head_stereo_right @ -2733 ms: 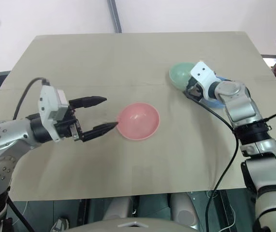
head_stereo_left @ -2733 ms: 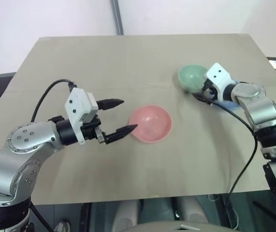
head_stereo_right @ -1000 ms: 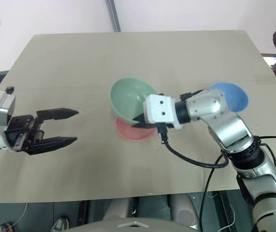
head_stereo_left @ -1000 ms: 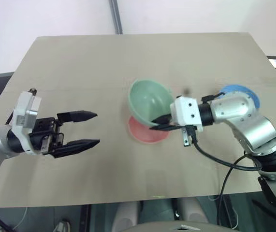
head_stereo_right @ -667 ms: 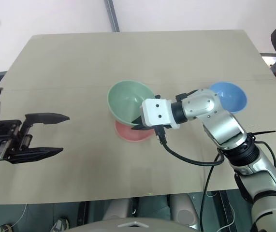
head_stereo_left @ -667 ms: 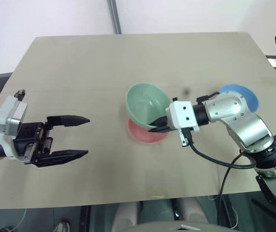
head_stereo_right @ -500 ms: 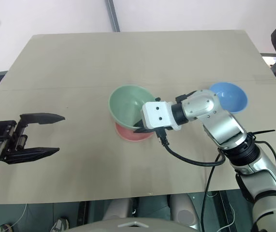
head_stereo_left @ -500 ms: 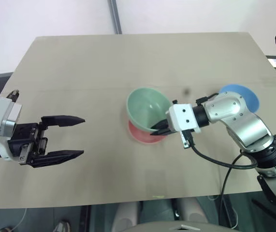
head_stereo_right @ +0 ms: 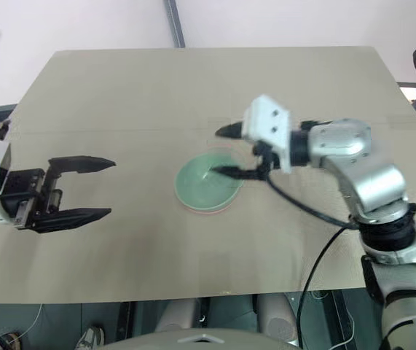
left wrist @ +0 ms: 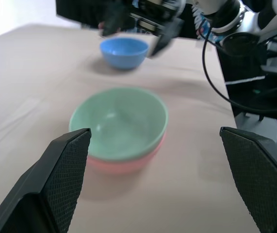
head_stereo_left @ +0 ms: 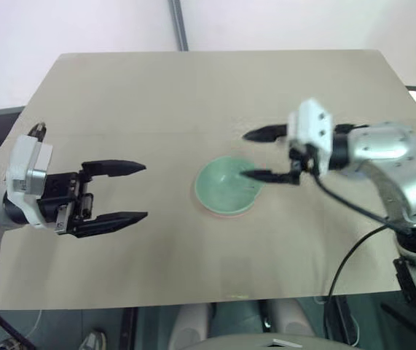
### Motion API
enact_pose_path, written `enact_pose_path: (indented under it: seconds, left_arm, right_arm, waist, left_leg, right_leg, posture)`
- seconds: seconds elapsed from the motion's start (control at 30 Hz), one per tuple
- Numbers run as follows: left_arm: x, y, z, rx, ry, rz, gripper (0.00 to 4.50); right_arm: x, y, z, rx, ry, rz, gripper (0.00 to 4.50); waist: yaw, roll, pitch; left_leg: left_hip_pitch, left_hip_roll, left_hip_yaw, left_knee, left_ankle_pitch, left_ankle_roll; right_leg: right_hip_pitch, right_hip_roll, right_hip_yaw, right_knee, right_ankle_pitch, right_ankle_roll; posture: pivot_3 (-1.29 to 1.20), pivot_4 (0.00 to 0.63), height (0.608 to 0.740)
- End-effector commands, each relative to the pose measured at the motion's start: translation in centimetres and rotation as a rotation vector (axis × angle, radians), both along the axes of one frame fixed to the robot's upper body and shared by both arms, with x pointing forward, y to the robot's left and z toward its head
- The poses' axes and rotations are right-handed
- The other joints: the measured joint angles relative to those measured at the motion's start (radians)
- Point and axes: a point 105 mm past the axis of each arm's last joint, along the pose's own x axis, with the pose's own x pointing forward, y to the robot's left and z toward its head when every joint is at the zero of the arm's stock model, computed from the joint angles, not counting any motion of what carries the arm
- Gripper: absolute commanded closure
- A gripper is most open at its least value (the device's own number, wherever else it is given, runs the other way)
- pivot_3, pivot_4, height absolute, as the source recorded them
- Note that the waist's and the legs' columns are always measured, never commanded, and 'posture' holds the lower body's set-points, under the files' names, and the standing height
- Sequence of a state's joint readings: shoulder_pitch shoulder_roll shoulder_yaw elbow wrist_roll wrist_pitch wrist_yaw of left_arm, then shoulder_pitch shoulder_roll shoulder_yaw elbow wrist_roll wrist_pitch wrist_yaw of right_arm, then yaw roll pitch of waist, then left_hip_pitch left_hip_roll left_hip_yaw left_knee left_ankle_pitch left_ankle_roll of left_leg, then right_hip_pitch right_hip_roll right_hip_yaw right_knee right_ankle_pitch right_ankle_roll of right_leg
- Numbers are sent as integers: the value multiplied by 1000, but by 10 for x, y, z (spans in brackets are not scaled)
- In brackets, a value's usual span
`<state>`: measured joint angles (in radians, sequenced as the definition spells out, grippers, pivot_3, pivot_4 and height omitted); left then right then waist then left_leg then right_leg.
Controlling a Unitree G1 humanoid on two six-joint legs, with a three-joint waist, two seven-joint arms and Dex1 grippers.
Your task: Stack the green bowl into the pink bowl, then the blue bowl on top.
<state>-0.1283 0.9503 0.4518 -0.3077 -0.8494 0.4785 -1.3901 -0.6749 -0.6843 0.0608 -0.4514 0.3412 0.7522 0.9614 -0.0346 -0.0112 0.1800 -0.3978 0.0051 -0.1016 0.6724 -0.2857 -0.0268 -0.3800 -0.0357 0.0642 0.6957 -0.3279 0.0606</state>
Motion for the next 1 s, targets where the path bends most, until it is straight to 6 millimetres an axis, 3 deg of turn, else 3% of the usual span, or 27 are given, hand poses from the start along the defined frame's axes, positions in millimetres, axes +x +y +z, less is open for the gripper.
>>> enact_pose_path:
  seconds: [0.03,0.1,0.23,0.6,0.7,0.87,0.9,1.0]
  left_arm:
    - [2,-20,6,-14,-36,-59,0]
    - [5,-26,8,-25,-39,-76,0]
    - [9,-32,10,-35,-47,-96,0]
    - [11,-32,13,-30,-62,-92,0]
    - [9,-31,13,-29,-63,-81,0]
    - [7,-28,13,-28,-63,-63,0]
    - [7,-28,13,-29,-63,-59,0]
    - [7,-26,12,-38,-60,-39,0]
  right_arm:
    - [17,-70,-12,-61,10,-372,973]
    - [16,-95,-31,-121,49,-476,973]
    - [24,-123,-52,-78,121,-679,973]
    - [41,-134,-80,-59,165,-786,973]
    - [45,-135,-84,-64,187,-767,1756]
    - [47,-132,-85,-99,170,-727,4244]
    - [47,-130,-84,-114,148,-709,4491]
    - [41,-104,-67,-118,28,-531,4491]
  waist:
    - [9,0,0]
    - [13,0,0]
    - [-21,1,0]
    - [-29,1,0]
    - [-29,1,0]
    - [-30,1,0]
    - [-30,1,0]
    - [-30,1,0]
  left_leg:
    - [-1,0,0,0,0,0]
    - [-1,-2,1,0,0,0]
    - [1,-1,6,0,0,1]
    - [1,-1,6,0,0,1]
    - [1,-1,6,0,0,1]
    - [1,0,6,0,0,1]
    - [1,0,6,0,0,1]
    - [1,0,6,0,0,1]
  right_leg:
    - [0,0,0,0,0,0]
    - [0,0,1,-1,0,0]
    - [-1,2,6,2,0,0]
    - [-1,2,6,1,0,0]
    - [-1,2,5,1,0,0]
    - [-1,2,5,1,0,0]
    - [-1,2,5,1,0,0]
    - [-1,2,5,1,0,0]
  posture:
    - [0,150,740]
    - [0,150,740]
    - [0,150,740]
    - [0,150,740]
    - [0,150,740]
    - [0,150,740]
    - [0,150,740]
    - [0,150,740]
